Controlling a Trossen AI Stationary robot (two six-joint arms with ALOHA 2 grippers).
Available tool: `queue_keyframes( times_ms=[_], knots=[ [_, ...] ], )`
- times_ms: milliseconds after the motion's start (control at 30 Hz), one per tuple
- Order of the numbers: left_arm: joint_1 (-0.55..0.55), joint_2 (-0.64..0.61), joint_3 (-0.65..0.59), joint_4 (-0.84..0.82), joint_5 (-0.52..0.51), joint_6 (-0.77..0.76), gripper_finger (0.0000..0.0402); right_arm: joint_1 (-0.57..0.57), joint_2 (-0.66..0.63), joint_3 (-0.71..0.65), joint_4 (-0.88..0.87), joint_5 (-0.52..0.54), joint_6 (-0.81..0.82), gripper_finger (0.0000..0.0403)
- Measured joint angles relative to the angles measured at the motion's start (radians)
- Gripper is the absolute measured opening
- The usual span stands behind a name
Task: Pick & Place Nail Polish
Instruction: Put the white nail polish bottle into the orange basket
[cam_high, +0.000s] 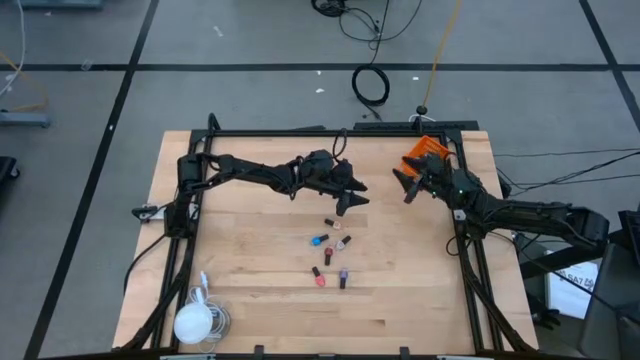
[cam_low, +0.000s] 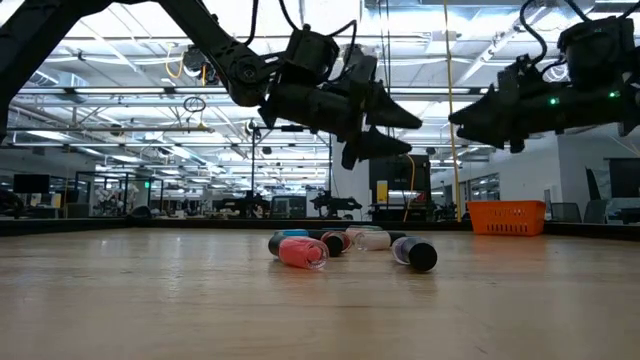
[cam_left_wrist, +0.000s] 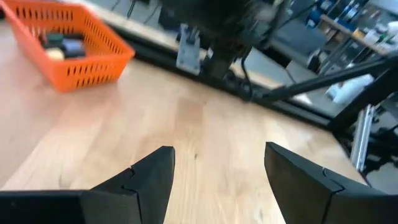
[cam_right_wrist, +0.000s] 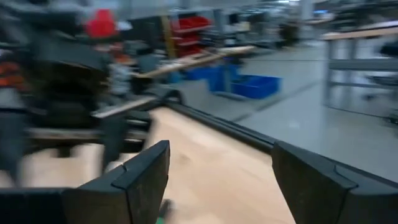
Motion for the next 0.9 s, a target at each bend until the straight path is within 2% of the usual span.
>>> queue_keyframes(
  times_ms=[233, 433, 600, 767, 900],
  knots=[
    [0.0, 0.0, 0.0, -0.098, 0.003, 0.023, 0.0243, 0.075, 0.002, 0.001, 0.017, -0.166, -0.048, 0.0265],
    [0.002, -0.001, 0.0, -0.058, 0.004, 0.047, 0.0243, 0.251, 0.079, 0.066, -0.033, -0.197, -0.085, 0.0265],
    [0.016, -0.057, -0.001, -0.06, 0.004, 0.058, 0.0243, 0.369, 0.255, 0.154, -0.055, -0.183, -0.115, 0.0265],
    [0.034, -0.179, -0.001, -0.121, 0.004, 0.11, 0.0243, 0.408, 0.495, 0.266, -0.05, -0.175, -0.12, 0.0265],
    [0.037, -0.295, 0.0, -0.221, -0.03, 0.185, 0.0243, 0.424, 0.675, 0.346, -0.052, -0.244, -0.145, 0.0265]
  ],
)
